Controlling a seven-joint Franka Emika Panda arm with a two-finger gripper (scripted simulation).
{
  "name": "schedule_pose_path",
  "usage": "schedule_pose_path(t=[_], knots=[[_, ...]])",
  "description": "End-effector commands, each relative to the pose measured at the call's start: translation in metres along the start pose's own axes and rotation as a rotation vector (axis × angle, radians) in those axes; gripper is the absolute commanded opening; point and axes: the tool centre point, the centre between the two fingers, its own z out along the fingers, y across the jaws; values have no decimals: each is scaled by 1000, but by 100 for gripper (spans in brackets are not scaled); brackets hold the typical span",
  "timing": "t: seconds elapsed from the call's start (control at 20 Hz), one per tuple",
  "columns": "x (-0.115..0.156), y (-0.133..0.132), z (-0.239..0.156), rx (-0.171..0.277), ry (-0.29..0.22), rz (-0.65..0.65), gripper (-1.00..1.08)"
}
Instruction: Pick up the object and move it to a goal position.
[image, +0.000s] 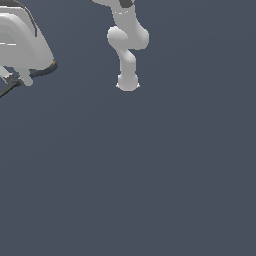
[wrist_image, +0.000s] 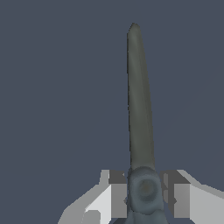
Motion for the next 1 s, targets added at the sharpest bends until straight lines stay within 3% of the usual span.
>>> schedule_pose_path(t=[0.0,0.95], knots=[[2,4,-7,0,0,0,-100],[10,15,-23,0,1,1,-100]])
